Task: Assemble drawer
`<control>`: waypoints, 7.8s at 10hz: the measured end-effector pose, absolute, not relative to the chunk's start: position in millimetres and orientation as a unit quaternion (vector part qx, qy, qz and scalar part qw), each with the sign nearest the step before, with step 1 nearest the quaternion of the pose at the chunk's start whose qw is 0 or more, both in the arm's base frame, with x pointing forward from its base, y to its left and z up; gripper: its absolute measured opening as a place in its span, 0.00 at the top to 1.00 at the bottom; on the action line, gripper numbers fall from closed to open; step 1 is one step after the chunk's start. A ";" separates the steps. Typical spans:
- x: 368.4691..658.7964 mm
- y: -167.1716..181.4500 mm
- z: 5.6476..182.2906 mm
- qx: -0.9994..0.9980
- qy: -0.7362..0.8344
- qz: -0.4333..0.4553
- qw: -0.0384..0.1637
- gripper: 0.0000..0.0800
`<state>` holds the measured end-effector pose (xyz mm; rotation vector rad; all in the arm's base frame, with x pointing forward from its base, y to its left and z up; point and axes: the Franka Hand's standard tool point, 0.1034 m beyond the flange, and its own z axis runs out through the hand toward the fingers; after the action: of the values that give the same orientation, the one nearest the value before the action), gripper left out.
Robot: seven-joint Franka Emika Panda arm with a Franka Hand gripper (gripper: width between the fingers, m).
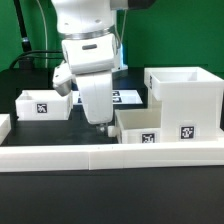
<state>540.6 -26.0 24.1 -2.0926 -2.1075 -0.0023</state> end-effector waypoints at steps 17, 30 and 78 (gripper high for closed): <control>497.3 -34.7 55.1 -0.736 -0.674 -0.005 0.057 0.19; 460.7 -72.5 63.4 -0.866 -0.498 -0.025 0.036 0.19; 406.5 -55.6 38.6 -0.994 -0.105 -0.016 0.015 0.95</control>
Offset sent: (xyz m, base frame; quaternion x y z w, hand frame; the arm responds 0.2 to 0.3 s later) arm -0.0087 0.0311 0.0172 0.0256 -0.0035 -0.0136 0.9996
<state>406.5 -55.6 38.6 -3.0937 -0.3277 -0.0511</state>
